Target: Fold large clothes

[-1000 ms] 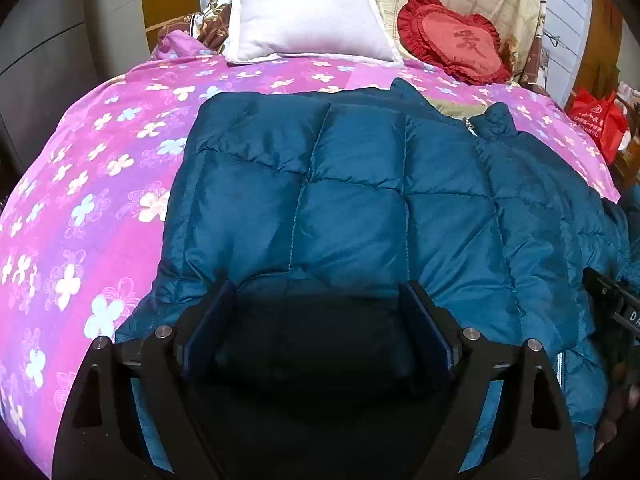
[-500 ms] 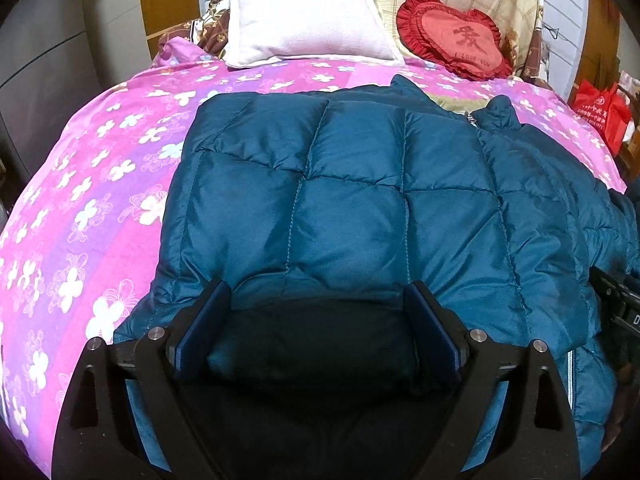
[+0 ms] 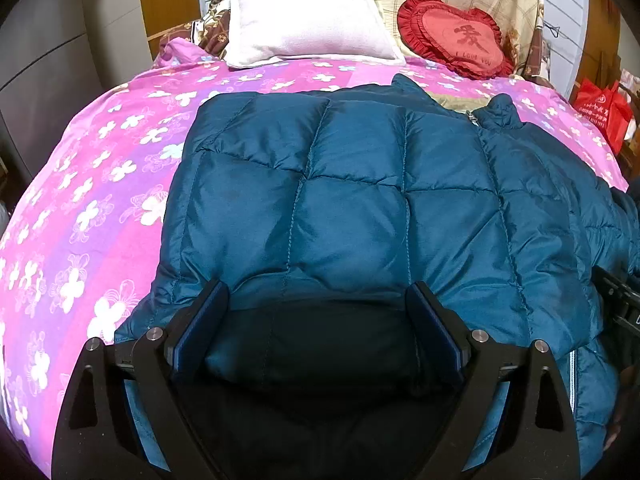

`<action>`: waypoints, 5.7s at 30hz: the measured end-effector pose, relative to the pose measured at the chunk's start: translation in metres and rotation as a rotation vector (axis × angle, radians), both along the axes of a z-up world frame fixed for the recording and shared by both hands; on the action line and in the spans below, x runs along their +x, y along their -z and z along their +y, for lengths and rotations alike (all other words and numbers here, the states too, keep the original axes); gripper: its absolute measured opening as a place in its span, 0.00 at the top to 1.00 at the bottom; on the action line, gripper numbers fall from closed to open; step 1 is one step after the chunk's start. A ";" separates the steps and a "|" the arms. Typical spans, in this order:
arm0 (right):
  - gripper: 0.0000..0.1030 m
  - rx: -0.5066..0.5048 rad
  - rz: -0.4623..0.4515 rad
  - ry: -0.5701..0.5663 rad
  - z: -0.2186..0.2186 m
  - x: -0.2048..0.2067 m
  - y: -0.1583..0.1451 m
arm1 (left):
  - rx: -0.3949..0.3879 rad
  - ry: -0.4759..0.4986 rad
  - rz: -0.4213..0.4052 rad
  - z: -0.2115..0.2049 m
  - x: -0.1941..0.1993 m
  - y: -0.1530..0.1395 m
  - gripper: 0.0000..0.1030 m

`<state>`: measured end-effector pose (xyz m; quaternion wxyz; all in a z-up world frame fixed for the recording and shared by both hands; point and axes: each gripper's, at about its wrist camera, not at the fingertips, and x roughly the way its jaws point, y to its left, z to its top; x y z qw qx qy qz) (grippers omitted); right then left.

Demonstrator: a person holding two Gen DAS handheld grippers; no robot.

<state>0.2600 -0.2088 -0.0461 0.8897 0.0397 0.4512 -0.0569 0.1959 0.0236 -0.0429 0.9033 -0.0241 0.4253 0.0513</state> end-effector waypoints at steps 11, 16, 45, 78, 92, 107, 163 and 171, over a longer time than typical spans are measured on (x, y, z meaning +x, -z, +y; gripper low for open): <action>0.00 -0.006 0.008 -0.017 0.000 0.000 0.001 | 0.019 -0.001 -0.004 -0.002 -0.002 0.000 0.11; 0.00 -0.016 -0.039 0.007 -0.001 -0.006 -0.008 | 0.033 -0.013 -0.028 -0.001 -0.005 -0.005 0.11; 0.00 -0.009 -0.056 0.630 -0.356 -0.123 -0.064 | -0.040 0.116 -0.023 -0.056 -0.042 -0.033 0.11; 0.86 0.136 -0.347 0.405 -0.404 -0.115 -0.072 | -0.097 0.062 0.084 -0.041 -0.034 -0.010 0.11; 0.89 0.070 -0.347 0.095 -0.250 -0.084 -0.093 | -0.122 0.035 0.093 -0.033 -0.035 -0.014 0.11; 0.89 -0.180 -0.200 -0.346 -0.008 -0.034 -0.041 | -0.189 -0.008 0.069 -0.011 -0.027 -0.025 0.11; 0.13 -0.033 0.009 0.022 -0.041 -0.107 -0.022 | -0.474 0.124 -0.149 0.019 -0.029 -0.057 0.93; 0.03 -0.026 0.039 0.022 -0.039 -0.106 -0.016 | -0.493 -0.031 -0.042 0.069 -0.014 -0.036 0.88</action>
